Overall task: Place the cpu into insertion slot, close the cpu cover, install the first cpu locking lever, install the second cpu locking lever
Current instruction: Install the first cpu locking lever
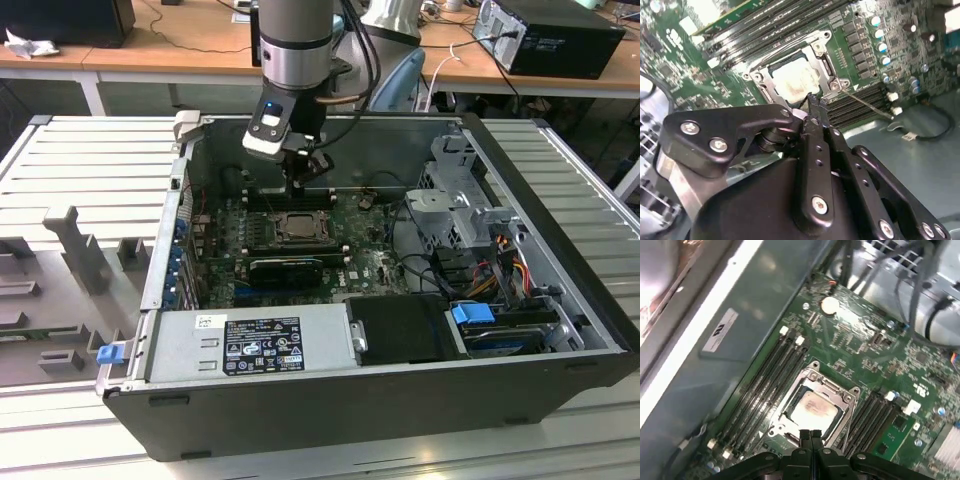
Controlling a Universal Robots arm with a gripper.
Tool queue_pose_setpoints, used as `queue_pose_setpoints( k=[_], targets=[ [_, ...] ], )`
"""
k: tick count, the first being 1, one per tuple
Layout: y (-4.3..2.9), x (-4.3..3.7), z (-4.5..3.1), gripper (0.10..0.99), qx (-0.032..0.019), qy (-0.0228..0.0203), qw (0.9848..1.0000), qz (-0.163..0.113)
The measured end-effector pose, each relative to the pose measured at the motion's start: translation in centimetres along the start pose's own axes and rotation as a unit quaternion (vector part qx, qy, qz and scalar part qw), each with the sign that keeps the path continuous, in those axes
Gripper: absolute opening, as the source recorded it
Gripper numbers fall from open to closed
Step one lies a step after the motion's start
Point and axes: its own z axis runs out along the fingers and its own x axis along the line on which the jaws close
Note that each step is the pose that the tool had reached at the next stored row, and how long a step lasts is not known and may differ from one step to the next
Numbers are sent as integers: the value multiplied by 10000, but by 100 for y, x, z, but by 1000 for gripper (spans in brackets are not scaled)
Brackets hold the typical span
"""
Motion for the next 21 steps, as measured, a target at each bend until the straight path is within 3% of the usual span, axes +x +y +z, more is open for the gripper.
queue_pose_setpoints(
  k=[2, 6, 10, 19, 21],
  targets=[
    [0, 0, 2, 106, 6, 19, 9989, -471],
    [0, 0, 2, 106, 13, 36, 9960, -897],
    [0, 0, 3, 106, 18, 53, 9916, -1293],
    [0, 0, 7, 106, 29, 85, 9780, -2085],
    [0, 0, 8, 106, 32, 92, 9740, -2265]
  ],
)
